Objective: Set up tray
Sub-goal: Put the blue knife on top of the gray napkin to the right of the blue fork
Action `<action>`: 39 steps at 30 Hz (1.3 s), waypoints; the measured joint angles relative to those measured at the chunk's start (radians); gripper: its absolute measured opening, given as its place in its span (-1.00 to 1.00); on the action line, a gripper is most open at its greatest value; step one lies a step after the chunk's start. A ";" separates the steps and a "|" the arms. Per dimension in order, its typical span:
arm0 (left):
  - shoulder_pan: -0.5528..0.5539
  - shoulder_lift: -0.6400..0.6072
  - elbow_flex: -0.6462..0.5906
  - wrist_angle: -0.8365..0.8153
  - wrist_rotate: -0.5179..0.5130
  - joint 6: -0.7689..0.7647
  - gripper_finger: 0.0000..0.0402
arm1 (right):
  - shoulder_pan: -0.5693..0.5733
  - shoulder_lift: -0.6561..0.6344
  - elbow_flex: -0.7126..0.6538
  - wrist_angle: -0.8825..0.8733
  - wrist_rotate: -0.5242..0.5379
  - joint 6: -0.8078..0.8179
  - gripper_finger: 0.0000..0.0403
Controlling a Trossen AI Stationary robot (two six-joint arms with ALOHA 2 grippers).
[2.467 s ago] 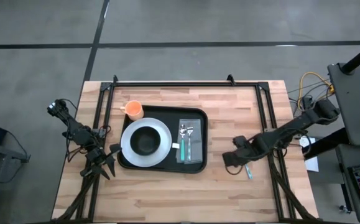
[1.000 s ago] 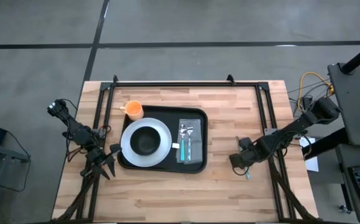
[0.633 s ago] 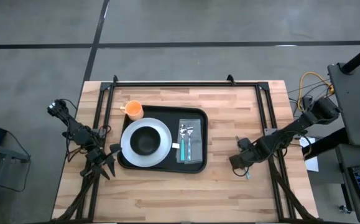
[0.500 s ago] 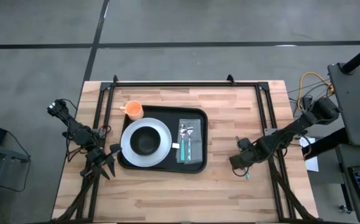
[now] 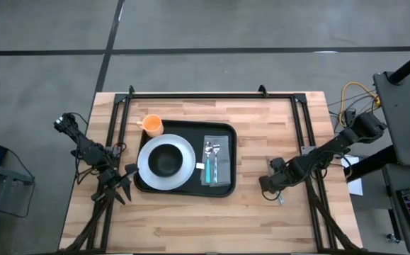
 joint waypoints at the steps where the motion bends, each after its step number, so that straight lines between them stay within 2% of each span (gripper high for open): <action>1: 0.000 0.000 0.000 0.000 0.000 0.000 -0.58 | 0.000 0.000 0.007 0.003 0.002 -0.001 -0.93; 6: 0.000 0.000 0.000 0.000 0.000 0.000 -0.58 | 0.001 -0.001 0.029 0.007 0.017 0.005 -0.93; 17: 0.000 0.000 0.000 0.000 0.000 0.000 -0.58 | -0.001 -0.002 0.044 0.008 0.021 0.131 -0.94; 21: 0.000 0.000 0.000 0.000 0.000 0.000 -0.58 | -0.001 -0.002 0.080 0.007 0.081 0.146 -0.94; 29: 0.000 0.000 0.000 0.000 0.000 0.000 -0.58 | -0.032 0.030 0.197 -0.064 0.128 0.191 -0.94; 39: 0.000 0.000 0.000 0.000 0.000 0.000 -0.58 | -0.154 0.220 0.445 -0.184 0.124 0.106 -0.94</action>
